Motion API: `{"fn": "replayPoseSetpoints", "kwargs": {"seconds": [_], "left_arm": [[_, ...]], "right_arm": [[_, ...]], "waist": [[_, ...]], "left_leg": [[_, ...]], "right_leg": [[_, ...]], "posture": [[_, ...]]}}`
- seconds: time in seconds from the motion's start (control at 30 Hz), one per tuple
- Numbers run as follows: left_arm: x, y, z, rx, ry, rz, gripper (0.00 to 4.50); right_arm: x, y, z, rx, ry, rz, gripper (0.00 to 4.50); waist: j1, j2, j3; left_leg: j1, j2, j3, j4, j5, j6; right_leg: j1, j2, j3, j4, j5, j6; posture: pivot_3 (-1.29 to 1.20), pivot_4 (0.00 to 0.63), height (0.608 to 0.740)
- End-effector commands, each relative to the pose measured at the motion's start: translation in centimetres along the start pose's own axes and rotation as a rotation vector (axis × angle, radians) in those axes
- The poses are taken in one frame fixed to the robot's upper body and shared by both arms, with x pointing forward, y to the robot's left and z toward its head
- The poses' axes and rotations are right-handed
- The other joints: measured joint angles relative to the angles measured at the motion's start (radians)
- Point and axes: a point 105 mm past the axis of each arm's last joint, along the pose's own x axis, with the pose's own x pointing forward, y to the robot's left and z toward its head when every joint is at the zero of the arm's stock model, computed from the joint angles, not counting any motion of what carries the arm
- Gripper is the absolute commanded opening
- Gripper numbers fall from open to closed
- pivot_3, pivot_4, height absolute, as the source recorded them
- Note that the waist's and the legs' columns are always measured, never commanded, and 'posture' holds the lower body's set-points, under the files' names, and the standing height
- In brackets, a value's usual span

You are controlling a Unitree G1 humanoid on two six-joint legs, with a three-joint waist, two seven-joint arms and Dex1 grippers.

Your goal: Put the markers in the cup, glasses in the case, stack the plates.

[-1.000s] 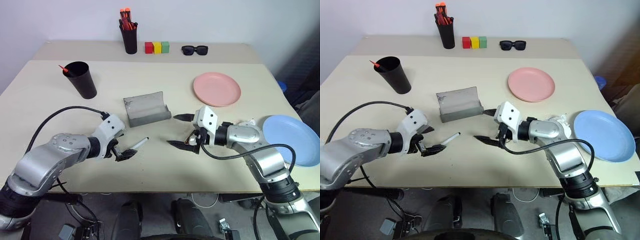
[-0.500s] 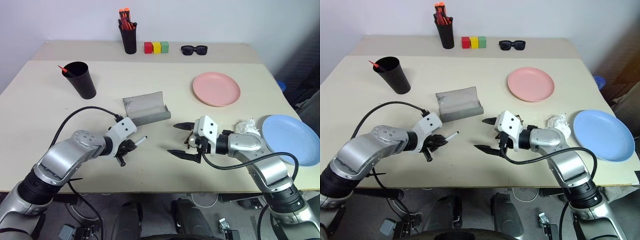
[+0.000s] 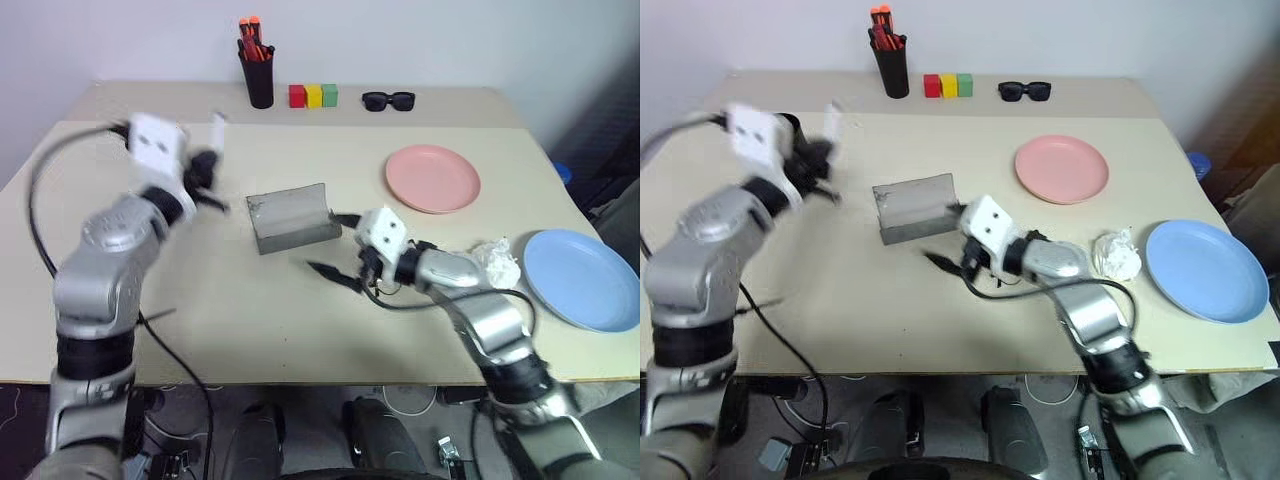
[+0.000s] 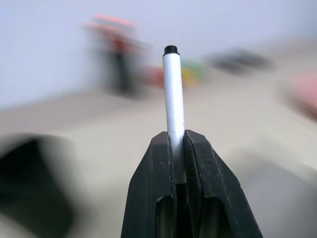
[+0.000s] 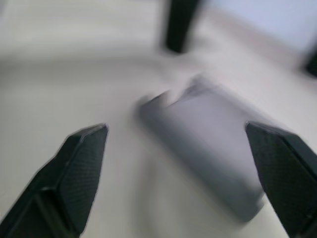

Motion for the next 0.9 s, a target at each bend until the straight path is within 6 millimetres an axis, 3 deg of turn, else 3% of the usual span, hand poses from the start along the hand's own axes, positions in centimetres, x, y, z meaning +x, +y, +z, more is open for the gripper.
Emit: {"fn": "replayPoseSetpoints", "kwargs": {"seconds": [0.03, 0.17, 0.3, 0.57, 0.73, 0.83, 0.9], "left_arm": [[1.9, 3.6, 0.9, 0.057, -0.064, 0.283, 0.04], [4.2, 4.6, 1.1, 0.134, -0.123, 0.421, 0.04], [5.8, 5.3, 1.3, 0.177, -0.153, 0.477, 0.04], [7.3, 4.8, 0.2, 0.175, -0.154, 0.468, 0.04], [8.0, 3.4, -0.8, 0.131, -0.129, 0.4, 0.04], [8.1, 3.4, -1.2, 0.113, -0.114, 0.403, 1.1], [8.0, 3.6, -1.2, 0.108, -0.114, 0.415, 2.15]], "right_arm": [[1.9, -0.3, 1.4, 0.022, -0.063, -0.079, 4.5], [3.5, 1.5, 2.0, 0.046, -0.098, -0.037, 4.5], [3.7, 2.7, 2.2, 0.052, -0.116, -0.007, 4.5], [2.9, 2.2, 1.5, 0.063, -0.101, -0.049, 4.5], [2.6, 1.6, 1.7, 0.063, -0.111, -0.074, 4.5], [2.6, 1.6, 1.8, 0.063, -0.113, -0.074, 4.5], [2.5, 1.6, 1.8, 0.063, -0.115, -0.072, 4.5]], "waist": [[0.001, 0.0, 0.0], [0.016, 0.0, 0.0], [0.024, 0.0, 0.0], [0.02, 0.0, 0.0], [0.021, 0.0, 0.0], [0.021, 0.0, 0.0], [0.02, 0.0, 0.0]], "left_leg": [[0.0, 0.0, 0.0, 0.0, 0.0, 0.0], [-0.002, 0.0, 0.001, -0.001, 0.0, 0.0], [-0.002, 0.0, 0.002, -0.001, 0.0, 0.0], [-0.002, 0.0, 0.002, -0.001, 0.0, 0.0], [-0.002, 0.0, 0.002, -0.001, 0.0, 0.0], [-0.002, 0.0, 0.002, -0.001, 0.0, 0.0], [-0.002, 0.0, 0.002, -0.001, 0.0, 0.0]], "right_leg": [[0.0, 0.0, 0.0, 0.0, 0.0, 0.0], [-0.002, 0.0, 0.0, -0.001, 0.0, 0.0], [-0.002, 0.0, -0.001, -0.001, 0.0, 0.0], [-0.002, 0.0, -0.001, -0.001, 0.0, 0.0], [-0.002, 0.0, -0.001, -0.001, 0.0, 0.0], [-0.002, 0.0, -0.001, -0.001, 0.0, 0.0], [-0.002, 0.0, -0.001, -0.001, 0.0, 0.0]], "posture": [[0.0, 0.15, 0.722], [0.0, 0.15, 0.722], [0.0, 0.15, 0.722], [0.0, 0.15, 0.722], [0.0, 0.15, 0.722], [0.0, 0.15, 0.722], [0.0, 0.15, 0.722]]}}
